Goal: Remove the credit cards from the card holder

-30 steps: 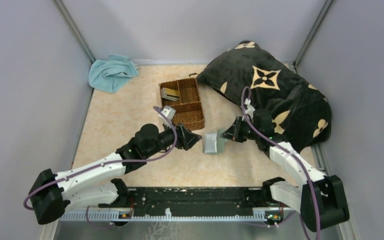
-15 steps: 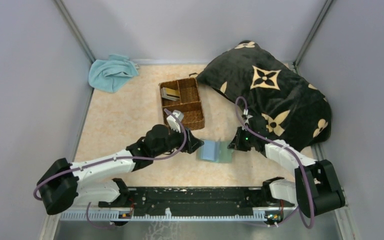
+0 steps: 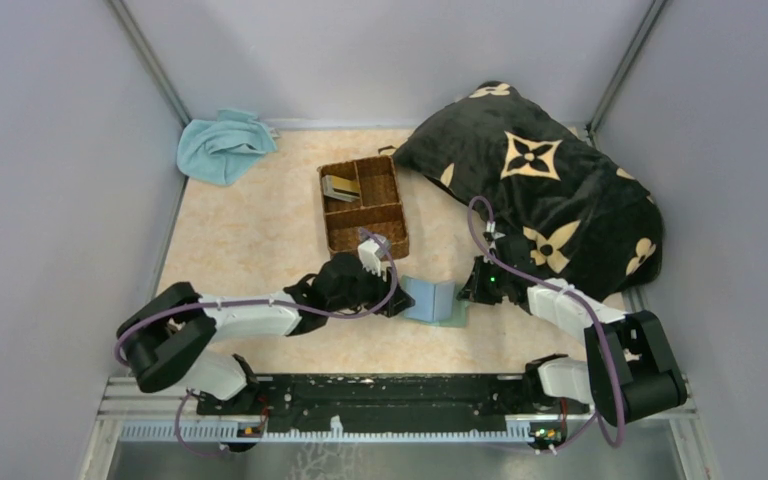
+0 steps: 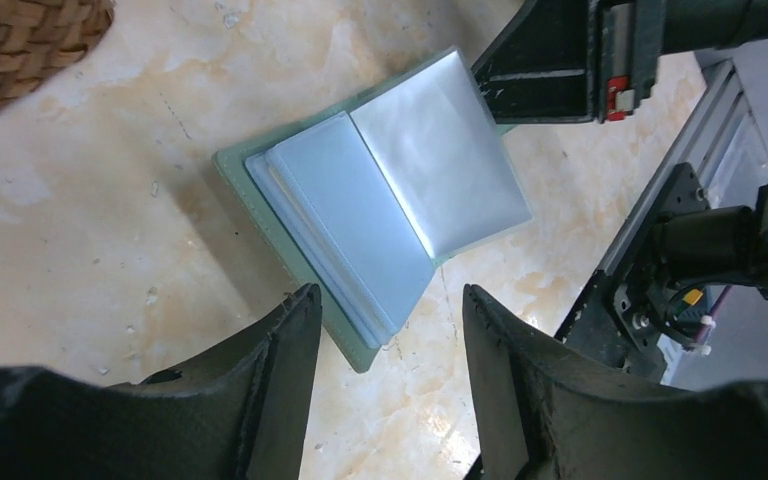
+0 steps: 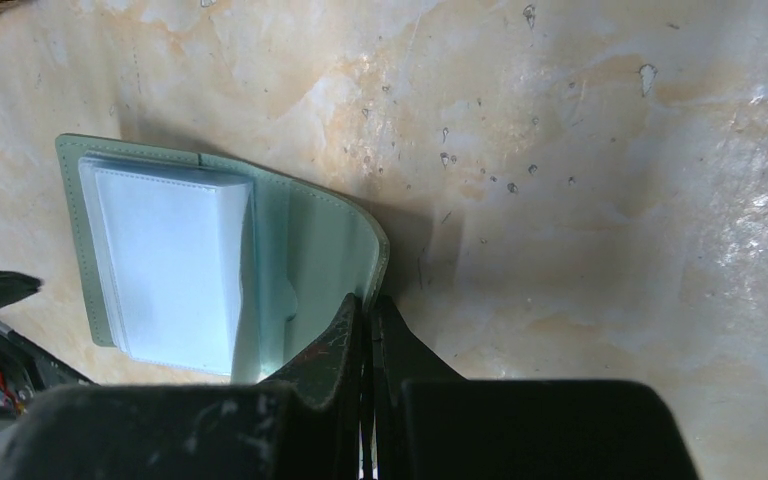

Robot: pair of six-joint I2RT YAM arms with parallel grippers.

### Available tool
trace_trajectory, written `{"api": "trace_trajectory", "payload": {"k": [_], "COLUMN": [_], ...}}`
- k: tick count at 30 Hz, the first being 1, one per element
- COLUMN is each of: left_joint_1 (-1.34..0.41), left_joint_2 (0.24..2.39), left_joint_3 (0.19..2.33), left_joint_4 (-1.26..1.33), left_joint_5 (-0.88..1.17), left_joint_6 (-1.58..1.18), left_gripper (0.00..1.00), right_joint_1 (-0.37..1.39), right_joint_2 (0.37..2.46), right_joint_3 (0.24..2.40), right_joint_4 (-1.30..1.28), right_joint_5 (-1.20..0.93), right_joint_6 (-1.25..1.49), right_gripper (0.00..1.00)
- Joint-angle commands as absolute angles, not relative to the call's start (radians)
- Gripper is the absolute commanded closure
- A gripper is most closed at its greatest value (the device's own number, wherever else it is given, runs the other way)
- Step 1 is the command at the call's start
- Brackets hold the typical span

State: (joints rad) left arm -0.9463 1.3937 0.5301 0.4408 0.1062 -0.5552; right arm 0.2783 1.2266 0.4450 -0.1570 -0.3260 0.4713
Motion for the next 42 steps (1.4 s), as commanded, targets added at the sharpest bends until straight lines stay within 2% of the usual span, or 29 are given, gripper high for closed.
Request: {"api": "trace_trajectory", "payload": {"k": [1, 5, 18, 42], "left_joint_1": [-0.941, -0.941, -0.941, -0.941], "left_joint_2": [1.482, 1.543, 1.602, 1.734], "left_joint_3": [0.587, 0.600, 0.594, 0.632], "left_joint_4": [0.489, 0.479, 0.588, 0.856], "left_joint_5": [0.167, 0.167, 0.251, 0.419], "left_joint_6": [-0.532, -0.530, -0.582, -0.719], "left_gripper": [0.41, 0.42, 0.38, 0.41], "right_joint_1": [0.277, 0.277, 0.277, 0.277], "right_joint_2": [1.199, 1.189, 1.204, 1.223], "right_joint_3": [0.435, 0.433, 0.423, 0.413], "right_joint_4": [-0.127, -0.128, -0.109, -0.096], "right_joint_5": [-0.305, -0.304, -0.305, -0.323], "right_joint_6": [0.452, 0.452, 0.452, 0.451], "right_gripper": [1.00, 1.00, 1.00, 1.00]}}
